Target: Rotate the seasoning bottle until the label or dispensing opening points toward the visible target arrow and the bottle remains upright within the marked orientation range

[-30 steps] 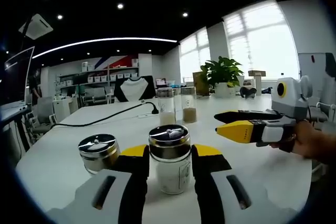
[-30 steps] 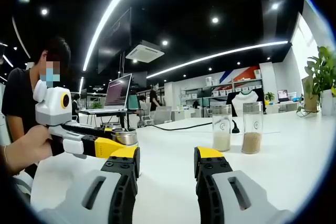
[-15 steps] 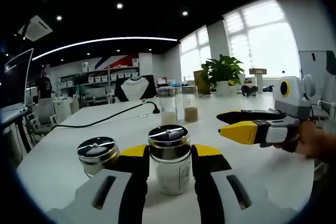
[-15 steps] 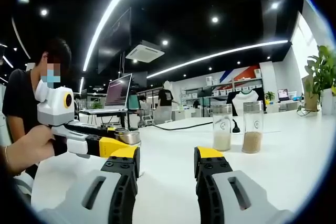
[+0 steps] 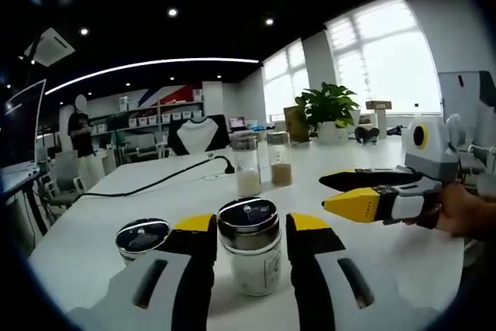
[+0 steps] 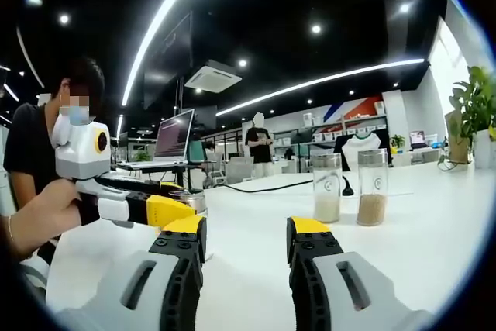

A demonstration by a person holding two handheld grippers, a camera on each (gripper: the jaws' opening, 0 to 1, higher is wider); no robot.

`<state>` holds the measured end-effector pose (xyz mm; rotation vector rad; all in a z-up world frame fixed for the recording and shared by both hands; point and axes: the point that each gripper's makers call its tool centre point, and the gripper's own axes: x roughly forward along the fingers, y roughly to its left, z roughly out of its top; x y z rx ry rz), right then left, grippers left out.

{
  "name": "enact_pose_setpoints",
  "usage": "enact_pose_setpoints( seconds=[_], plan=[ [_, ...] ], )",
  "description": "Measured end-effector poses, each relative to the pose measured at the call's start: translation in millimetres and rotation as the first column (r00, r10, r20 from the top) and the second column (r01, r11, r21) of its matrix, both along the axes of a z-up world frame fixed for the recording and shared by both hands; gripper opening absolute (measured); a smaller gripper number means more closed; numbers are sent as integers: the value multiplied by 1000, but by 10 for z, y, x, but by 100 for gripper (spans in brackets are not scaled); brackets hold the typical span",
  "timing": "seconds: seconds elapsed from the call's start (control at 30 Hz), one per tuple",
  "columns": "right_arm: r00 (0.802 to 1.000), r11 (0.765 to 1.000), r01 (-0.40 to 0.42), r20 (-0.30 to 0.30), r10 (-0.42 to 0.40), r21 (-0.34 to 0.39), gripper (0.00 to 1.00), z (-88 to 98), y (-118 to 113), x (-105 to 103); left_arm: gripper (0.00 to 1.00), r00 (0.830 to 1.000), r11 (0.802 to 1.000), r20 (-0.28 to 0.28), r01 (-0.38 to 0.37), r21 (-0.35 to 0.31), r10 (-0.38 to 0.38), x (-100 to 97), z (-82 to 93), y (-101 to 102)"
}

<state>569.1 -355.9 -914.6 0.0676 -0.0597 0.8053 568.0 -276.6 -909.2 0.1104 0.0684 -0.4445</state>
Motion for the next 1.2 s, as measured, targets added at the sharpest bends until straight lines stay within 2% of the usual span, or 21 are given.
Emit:
enact_pose_setpoints(
  seconds=[0.33, 0.63, 0.77, 0.97, 1.1, 1.2],
  plan=[
    [1000, 1000, 12, -2, -12, -3, 41, -6, -25, 24, 41, 999, 999, 52, 12, -38, -10, -30, 276, -12],
    [997, 995, 80, 3, -80, -57, 49, -63, -109, 101, 49, 998, 998, 49, 45, -46, -43, -10, 385, -117],
    [994, 991, 109, 14, -108, -73, 52, -67, -142, 124, 55, 998, 998, 55, 39, -50, -36, 30, 448, -131],
    [988, 984, 153, 35, -150, -95, 59, -59, -191, 156, 57, 998, 998, 54, 37, -57, -34, 120, 512, -139],
    [988, 984, 157, 13, -157, -88, 61, -81, -215, 172, 63, 999, 998, 44, 34, -54, -31, 187, 551, -168],
    [988, 986, 156, -7, -157, -60, 62, -70, -269, 108, 65, 999, 998, 46, 29, -61, -26, 257, 638, -195]
  ],
)
